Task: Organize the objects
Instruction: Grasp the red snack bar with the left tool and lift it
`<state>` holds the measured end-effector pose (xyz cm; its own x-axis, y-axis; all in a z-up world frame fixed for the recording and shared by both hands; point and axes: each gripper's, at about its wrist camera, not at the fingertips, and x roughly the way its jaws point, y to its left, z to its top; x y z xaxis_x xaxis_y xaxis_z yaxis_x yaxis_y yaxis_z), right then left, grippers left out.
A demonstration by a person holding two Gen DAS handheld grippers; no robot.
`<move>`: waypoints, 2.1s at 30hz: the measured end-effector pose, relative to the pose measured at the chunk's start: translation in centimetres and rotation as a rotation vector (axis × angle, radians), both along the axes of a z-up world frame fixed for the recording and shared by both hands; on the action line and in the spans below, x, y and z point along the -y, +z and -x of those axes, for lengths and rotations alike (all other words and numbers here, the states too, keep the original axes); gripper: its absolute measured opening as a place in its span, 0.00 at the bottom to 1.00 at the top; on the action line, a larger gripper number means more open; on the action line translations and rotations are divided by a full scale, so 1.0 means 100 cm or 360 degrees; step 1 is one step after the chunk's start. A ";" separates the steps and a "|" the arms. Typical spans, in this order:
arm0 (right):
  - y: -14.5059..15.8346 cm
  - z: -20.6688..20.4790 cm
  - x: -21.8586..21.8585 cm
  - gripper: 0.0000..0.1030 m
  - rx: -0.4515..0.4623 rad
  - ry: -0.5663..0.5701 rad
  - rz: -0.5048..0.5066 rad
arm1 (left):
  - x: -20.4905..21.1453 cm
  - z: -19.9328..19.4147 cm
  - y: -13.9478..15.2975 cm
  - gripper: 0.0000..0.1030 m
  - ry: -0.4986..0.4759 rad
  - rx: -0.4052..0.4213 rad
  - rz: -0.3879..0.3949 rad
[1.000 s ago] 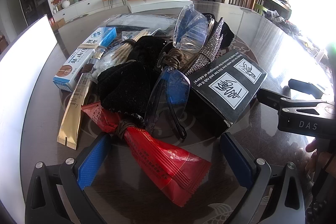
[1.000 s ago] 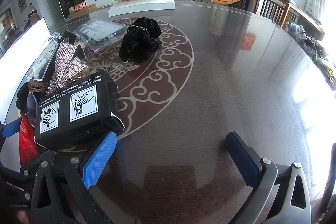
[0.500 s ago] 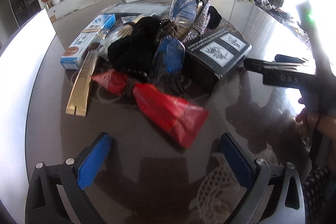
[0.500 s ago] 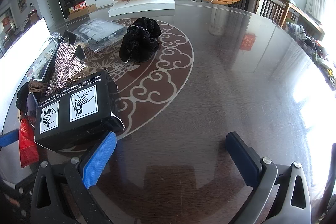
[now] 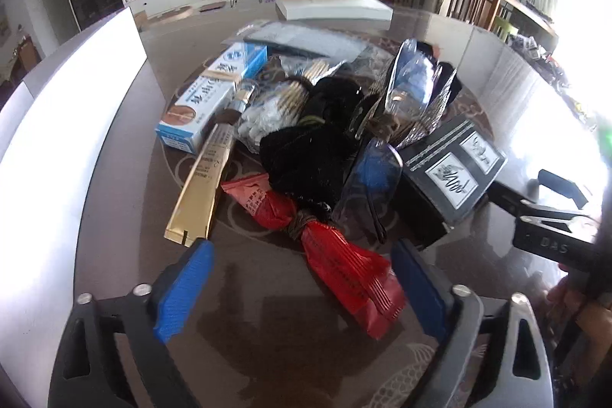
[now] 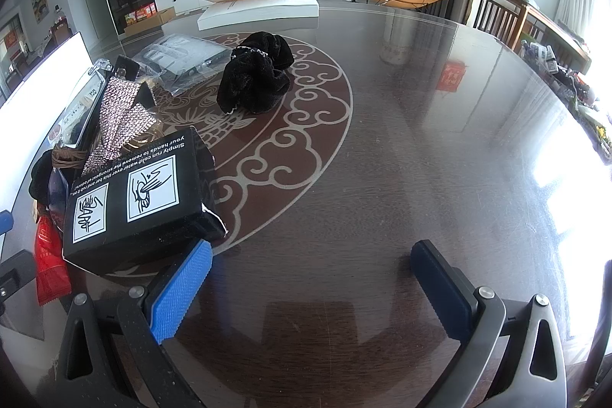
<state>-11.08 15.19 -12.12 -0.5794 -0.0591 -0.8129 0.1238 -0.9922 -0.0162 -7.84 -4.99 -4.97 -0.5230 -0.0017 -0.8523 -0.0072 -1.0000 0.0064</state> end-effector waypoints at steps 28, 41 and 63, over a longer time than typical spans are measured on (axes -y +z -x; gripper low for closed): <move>0.000 0.000 0.000 1.00 0.0000 0.0000 0.0000 | 0.028 -0.049 -0.008 0.72 -0.0149 0.0022 0.0007; 0.000 0.000 0.000 1.00 0.0000 0.0000 0.0001 | 0.036 -0.047 -0.016 1.00 -0.0040 -0.0023 0.0006; 0.000 0.000 0.000 1.00 0.0000 0.0000 0.0001 | 0.035 -0.049 -0.016 1.00 -0.0043 -0.0076 0.0007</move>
<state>-11.07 15.16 -12.11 -0.5792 -0.0592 -0.8130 0.1235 -0.9922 -0.0158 -2.96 -8.53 -6.60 -0.5629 0.0095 -0.8265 -0.0339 -0.9994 0.0116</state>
